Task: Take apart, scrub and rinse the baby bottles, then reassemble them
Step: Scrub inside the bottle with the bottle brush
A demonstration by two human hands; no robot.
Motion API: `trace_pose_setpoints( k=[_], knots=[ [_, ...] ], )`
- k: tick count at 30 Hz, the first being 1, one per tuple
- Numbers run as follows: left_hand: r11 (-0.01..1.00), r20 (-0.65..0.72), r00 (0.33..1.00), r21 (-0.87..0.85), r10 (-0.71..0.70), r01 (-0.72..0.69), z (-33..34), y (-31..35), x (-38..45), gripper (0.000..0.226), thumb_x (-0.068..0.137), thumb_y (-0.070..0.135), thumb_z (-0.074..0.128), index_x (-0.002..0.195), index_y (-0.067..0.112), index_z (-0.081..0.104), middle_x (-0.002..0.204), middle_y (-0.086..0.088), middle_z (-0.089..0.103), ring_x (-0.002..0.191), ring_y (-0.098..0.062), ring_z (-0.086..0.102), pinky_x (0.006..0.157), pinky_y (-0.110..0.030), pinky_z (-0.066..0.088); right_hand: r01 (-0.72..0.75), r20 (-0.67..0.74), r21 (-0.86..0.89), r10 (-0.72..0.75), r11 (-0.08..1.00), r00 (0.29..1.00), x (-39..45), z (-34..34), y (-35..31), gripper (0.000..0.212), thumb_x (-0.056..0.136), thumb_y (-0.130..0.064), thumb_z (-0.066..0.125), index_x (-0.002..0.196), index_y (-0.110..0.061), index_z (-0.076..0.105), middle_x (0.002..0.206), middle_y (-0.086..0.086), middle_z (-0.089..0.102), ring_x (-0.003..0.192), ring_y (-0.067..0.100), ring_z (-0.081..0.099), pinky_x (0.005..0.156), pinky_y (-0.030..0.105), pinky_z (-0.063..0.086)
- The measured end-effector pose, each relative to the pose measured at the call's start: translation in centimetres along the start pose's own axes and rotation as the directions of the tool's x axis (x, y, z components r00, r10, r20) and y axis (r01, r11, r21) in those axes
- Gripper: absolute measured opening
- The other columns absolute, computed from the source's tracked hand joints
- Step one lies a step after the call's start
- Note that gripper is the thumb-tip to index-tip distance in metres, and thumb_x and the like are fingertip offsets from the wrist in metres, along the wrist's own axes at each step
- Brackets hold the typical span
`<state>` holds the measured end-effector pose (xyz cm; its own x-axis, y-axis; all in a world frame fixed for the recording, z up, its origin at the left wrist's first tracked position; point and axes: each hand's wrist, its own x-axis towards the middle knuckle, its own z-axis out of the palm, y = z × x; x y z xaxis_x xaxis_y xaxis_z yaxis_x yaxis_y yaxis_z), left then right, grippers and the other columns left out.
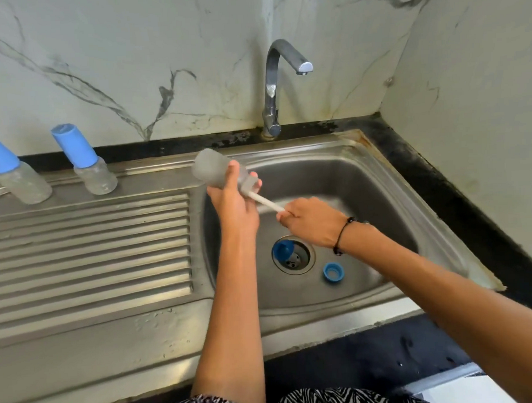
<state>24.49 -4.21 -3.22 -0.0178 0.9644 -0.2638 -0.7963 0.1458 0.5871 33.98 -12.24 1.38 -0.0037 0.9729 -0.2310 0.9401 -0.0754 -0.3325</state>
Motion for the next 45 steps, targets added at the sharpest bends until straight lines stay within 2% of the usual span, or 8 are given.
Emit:
trace_pose_setpoints(
  k=[7, 10, 15, 20, 27, 32, 36, 45],
  knots=[
    [0.995, 0.056, 0.996, 0.068, 0.076, -0.080, 1.5, -0.2, -0.8, 0.061, 0.089, 0.007, 0.061, 0.140, 0.010, 0.027, 0.106, -0.008, 0.053, 0.088, -0.023, 0.058, 0.076, -0.037, 0.051, -0.108, -0.316, -0.190, 0.043, 0.976, 0.948, 0.7, 1.4, -1.2, 0.030, 0.102, -0.031, 0.029, 0.106, -0.009, 0.049, 0.096, 0.011, 0.062, 0.086, 0.034, 0.059, 0.061, 0.035, 0.034],
    [0.997, -0.042, 0.997, 0.051, 0.060, -0.057, 0.7, -0.3, -0.5, 0.057, 0.090, 0.008, 0.060, 0.138, 0.010, 0.029, 0.097, -0.006, 0.055, 0.078, -0.019, 0.058, 0.065, -0.030, 0.050, -0.081, -0.225, -0.278, 0.017, 0.957, 0.974, 0.2, 1.6, -1.6, 0.024, 0.100, -0.024, 0.034, 0.100, -0.010, 0.054, 0.099, 0.009, 0.061, 0.090, 0.032, 0.060, 0.064, 0.033, 0.034],
    [0.997, -0.019, 0.998, 0.038, 0.062, -0.061, -0.3, -0.3, -0.2, 0.034, 0.091, 0.006, 0.058, 0.116, 0.017, 0.037, 0.091, -0.006, 0.053, 0.068, -0.017, 0.053, 0.062, -0.030, 0.046, -0.066, 0.015, -0.024, 0.066, 0.998, 0.998, -0.5, 1.3, 0.4, 0.038, 0.099, -0.033, 0.034, 0.065, -0.017, 0.037, 0.076, 0.005, 0.046, 0.074, 0.026, 0.048, 0.060, 0.029, 0.032],
    [1.000, -0.040, 0.999, -0.010, -0.018, 0.017, -0.2, -0.8, -0.4, 0.039, 0.091, 0.015, 0.060, 0.124, 0.014, 0.039, 0.090, -0.008, 0.055, 0.068, -0.020, 0.056, 0.062, -0.032, 0.049, -0.087, -0.116, -0.131, 0.072, 0.988, 0.991, -2.4, 1.4, 0.9, 0.032, 0.100, -0.034, 0.030, 0.099, -0.013, 0.054, 0.086, 0.009, 0.055, 0.083, 0.031, 0.056, 0.064, 0.033, 0.035],
    [1.000, -0.162, 0.987, -0.021, 0.014, -0.018, -1.5, 0.8, 0.9, 0.053, 0.091, 0.021, 0.062, 0.135, 0.007, 0.037, 0.094, -0.013, 0.055, 0.062, -0.019, 0.057, 0.055, -0.030, 0.051, -0.047, -0.358, -0.616, -0.226, 0.786, 0.906, -3.4, 2.7, 0.7, 0.045, 0.083, -0.014, 0.050, 0.128, -0.017, 0.051, 0.076, 0.002, 0.062, 0.058, 0.024, 0.062, 0.040, 0.024, 0.008],
    [0.993, -0.144, 0.989, -0.118, -0.040, 0.022, -2.3, 2.0, 1.6, 0.047, 0.090, 0.025, 0.062, 0.129, 0.009, 0.039, 0.089, -0.013, 0.054, 0.058, -0.018, 0.057, 0.053, -0.029, 0.051, 0.101, -0.455, -0.622, -0.463, 0.777, 0.760, -3.1, 4.1, 1.2, 0.054, 0.073, -0.009, 0.035, 0.116, -0.014, 0.067, 0.058, 0.006, 0.051, 0.046, 0.025, 0.049, 0.040, 0.022, 0.020],
    [0.989, -0.062, 0.989, -0.072, -0.131, 0.127, -1.8, 1.3, 1.0, 0.020, 0.091, 0.020, 0.061, 0.100, 0.006, 0.049, 0.080, -0.012, 0.052, 0.055, -0.017, 0.055, 0.051, -0.026, 0.049, 0.128, -0.339, -0.525, -0.345, 0.841, 0.875, -2.0, 3.6, 0.6, 0.055, 0.082, -0.007, 0.041, 0.136, -0.016, 0.047, 0.082, 0.013, 0.059, 0.064, 0.035, 0.058, 0.047, 0.033, 0.033],
    [0.982, -0.024, 0.985, -0.076, -0.173, 0.170, -1.6, -0.8, 0.7, 0.055, 0.089, 0.019, 0.064, 0.136, 0.004, 0.039, 0.103, -0.016, 0.053, 0.063, -0.018, 0.061, 0.056, -0.027, 0.053, 0.073, -0.206, -0.155, -0.104, 0.985, 0.973, 1.1, 1.9, -0.5, 0.047, 0.088, -0.010, 0.043, 0.131, -0.028, 0.046, 0.100, 0.013, 0.063, 0.089, 0.034, 0.059, 0.066, 0.036, 0.046]
  ],
)
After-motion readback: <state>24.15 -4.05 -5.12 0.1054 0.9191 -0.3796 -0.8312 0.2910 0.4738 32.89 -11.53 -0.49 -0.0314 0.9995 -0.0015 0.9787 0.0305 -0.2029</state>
